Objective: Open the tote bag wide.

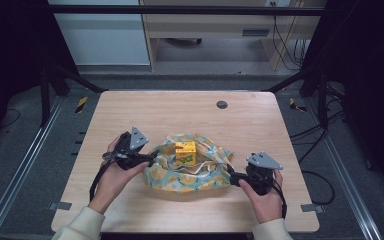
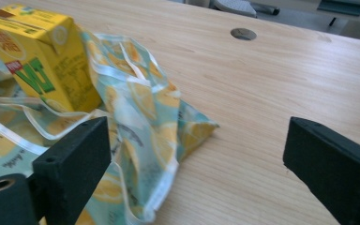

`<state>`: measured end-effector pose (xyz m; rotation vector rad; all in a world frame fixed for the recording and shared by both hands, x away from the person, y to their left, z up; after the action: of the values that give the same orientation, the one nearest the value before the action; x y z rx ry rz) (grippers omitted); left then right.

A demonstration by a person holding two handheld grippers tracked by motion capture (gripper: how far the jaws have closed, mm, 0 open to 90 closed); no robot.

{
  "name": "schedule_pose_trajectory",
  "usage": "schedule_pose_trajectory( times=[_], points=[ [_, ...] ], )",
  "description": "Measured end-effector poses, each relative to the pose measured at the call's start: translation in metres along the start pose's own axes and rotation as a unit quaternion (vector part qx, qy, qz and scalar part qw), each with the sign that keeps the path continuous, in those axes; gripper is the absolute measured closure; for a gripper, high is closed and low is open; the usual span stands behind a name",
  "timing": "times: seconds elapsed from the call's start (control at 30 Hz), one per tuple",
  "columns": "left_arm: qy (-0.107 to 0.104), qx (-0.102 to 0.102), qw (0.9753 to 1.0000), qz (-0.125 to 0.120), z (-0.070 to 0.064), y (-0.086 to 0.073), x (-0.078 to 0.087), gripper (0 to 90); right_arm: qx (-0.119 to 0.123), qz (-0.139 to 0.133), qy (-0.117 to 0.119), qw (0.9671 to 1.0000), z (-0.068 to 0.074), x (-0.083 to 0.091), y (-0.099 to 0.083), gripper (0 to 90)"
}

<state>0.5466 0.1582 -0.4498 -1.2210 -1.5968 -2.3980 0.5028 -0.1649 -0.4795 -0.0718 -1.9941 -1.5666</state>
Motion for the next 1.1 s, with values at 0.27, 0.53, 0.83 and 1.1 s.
schedule_pose_trajectory(
  times=[0.27, 0.53, 0.83, 1.1],
  points=[
    [0.003, 0.012, 0.9998, 0.015, 0.011, -0.034, 0.016, 14.1, -0.018, 0.013, -0.014, 0.9996, -0.020, 0.001, -0.010, 6.2],
    [0.016, 0.032, 0.9990, 0.028, 0.032, -0.065, 0.028, 10.9, -0.032, 0.048, -0.018, 0.9982, -0.032, -0.002, -0.025, 6.3],
    [0.017, 0.061, 0.9969, 0.046, 0.050, -0.107, 0.028, 7.6, -0.040, 0.094, -0.023, 0.9945, -0.046, -0.010, -0.047, 9.5],
    [0.025, 0.066, 0.9950, 0.071, 0.055, -0.129, 0.026, 6.8, -0.045, 0.129, -0.027, 0.9903, -0.050, -0.014, -0.063, 9.6]
  ],
)
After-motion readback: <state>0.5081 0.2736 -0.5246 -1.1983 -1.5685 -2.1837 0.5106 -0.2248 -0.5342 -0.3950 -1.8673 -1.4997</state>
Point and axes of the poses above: each handheld gripper's, and its own axes: x roughly backward along the jaws, y roughly out of its top, z roughly to its left, the point moved 8 cm from there along -x, roughly forward along the jaws, and after that the axes turned 6 degrees about x, right-handed, at the moved point
